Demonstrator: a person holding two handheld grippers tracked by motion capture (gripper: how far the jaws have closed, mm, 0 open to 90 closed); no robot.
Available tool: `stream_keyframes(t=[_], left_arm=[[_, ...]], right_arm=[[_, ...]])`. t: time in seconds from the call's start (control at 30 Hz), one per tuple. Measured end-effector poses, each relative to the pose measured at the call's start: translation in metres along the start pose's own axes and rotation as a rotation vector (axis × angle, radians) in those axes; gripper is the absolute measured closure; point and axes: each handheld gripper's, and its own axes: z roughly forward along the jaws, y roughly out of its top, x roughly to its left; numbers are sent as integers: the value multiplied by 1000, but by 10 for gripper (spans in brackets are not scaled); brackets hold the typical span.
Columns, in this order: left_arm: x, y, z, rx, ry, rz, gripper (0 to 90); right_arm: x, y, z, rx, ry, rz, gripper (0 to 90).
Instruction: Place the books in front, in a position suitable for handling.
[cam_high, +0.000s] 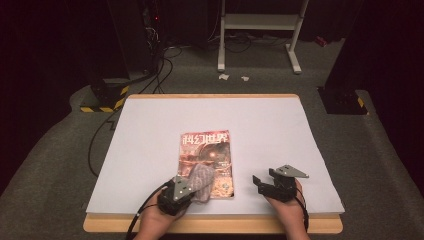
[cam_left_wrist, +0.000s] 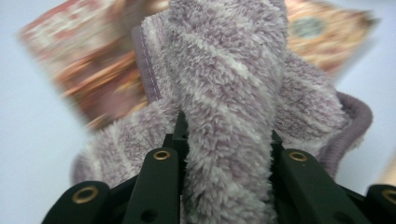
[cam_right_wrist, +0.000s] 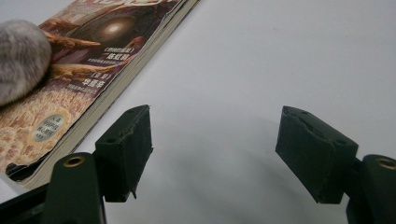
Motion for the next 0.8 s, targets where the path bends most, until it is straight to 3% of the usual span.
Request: stream_keyframes(t=[0.2,0.53,0.8], left_arm=[[27,-11,-4,9,55,-66,696],[39,-7,-8,-24,69,-98,696],[81,3,-21,-66,151,-157,696]], right_arm=[[0,0,0,2,1,4,263],[-1,0,0,-1,5,8,262],[-1,0,0,3,6,11,262]])
